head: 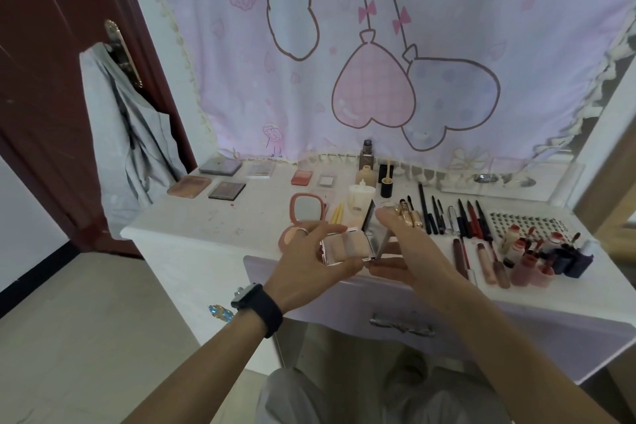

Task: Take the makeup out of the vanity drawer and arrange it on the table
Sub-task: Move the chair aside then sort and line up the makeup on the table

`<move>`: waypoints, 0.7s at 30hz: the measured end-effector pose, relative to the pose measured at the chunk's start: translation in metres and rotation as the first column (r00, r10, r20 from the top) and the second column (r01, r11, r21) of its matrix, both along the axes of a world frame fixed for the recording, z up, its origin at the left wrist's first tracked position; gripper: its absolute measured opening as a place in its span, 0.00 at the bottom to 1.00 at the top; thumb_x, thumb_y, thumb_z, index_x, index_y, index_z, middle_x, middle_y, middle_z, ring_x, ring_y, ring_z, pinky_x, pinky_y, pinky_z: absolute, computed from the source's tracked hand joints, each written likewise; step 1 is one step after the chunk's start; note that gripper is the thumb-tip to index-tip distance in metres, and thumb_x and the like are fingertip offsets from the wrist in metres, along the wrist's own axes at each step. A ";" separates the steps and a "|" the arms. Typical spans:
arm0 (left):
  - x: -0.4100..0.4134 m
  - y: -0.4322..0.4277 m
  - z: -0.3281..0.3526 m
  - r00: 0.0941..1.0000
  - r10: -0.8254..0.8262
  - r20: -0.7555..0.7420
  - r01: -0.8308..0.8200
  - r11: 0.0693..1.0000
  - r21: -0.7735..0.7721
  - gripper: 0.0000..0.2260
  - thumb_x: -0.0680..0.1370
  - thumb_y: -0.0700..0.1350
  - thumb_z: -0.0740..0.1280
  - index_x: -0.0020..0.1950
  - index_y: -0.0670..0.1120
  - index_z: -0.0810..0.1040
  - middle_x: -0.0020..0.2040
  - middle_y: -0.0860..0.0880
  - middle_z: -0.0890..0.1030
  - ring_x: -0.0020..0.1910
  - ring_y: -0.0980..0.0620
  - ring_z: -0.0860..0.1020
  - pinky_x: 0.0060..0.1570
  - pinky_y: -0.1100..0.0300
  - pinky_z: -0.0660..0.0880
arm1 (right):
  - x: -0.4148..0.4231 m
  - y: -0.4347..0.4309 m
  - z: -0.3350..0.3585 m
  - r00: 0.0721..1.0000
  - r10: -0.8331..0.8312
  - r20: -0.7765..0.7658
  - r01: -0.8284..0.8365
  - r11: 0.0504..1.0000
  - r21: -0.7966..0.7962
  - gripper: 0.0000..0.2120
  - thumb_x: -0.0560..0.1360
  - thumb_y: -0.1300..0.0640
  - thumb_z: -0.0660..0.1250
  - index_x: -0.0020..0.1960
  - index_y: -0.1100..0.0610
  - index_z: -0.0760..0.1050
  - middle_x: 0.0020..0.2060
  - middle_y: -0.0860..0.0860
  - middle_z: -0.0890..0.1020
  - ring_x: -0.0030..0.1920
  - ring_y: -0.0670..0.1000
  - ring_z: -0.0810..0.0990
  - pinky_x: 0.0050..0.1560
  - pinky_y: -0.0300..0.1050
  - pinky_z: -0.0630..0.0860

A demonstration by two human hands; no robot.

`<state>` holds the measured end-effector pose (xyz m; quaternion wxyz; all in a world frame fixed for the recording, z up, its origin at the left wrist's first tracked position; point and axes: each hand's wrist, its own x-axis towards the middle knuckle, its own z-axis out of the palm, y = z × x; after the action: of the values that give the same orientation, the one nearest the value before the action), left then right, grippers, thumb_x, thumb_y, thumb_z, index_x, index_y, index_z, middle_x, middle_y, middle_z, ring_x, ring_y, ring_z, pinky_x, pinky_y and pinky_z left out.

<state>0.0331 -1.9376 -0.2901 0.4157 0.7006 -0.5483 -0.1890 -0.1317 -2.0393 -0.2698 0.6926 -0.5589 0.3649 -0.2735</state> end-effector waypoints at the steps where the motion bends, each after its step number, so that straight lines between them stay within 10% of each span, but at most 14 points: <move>1: 0.001 -0.001 -0.002 0.998 0.001 0.063 -0.001 1.000 0.001 0.24 0.70 0.62 0.74 0.63 0.62 0.73 0.63 0.58 0.71 0.61 0.59 0.70 0.57 0.63 0.73 | 0.000 0.002 -0.001 1.000 0.008 -0.004 -0.008 1.000 -0.016 0.15 0.76 0.37 0.67 0.44 0.46 0.85 0.42 0.54 0.88 0.42 0.56 0.88 0.43 0.48 0.83; 6: 0.004 0.000 -0.007 1.000 0.022 -0.021 -0.022 0.999 -0.025 0.18 0.71 0.58 0.75 0.57 0.67 0.74 0.56 0.66 0.70 0.54 0.60 0.75 0.45 0.66 0.78 | -0.001 0.007 -0.005 0.999 -0.014 0.040 0.015 0.999 -0.034 0.14 0.71 0.33 0.69 0.46 0.41 0.84 0.45 0.52 0.88 0.45 0.55 0.88 0.41 0.43 0.83; 21: 0.009 0.002 -0.005 0.988 0.068 -0.141 -0.064 0.997 0.032 0.20 0.70 0.50 0.78 0.58 0.58 0.74 0.63 0.50 0.74 0.56 0.50 0.78 0.50 0.59 0.80 | -0.003 0.012 -0.020 0.988 -0.097 0.119 0.082 0.989 0.126 0.16 0.74 0.40 0.72 0.49 0.52 0.85 0.41 0.56 0.87 0.42 0.58 0.87 0.41 0.48 0.84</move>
<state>0.0417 -1.9358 -0.2956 0.4502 0.7088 -0.4912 -0.2318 -0.1342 -2.0278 -0.2902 0.7337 -0.4808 0.3615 -0.3160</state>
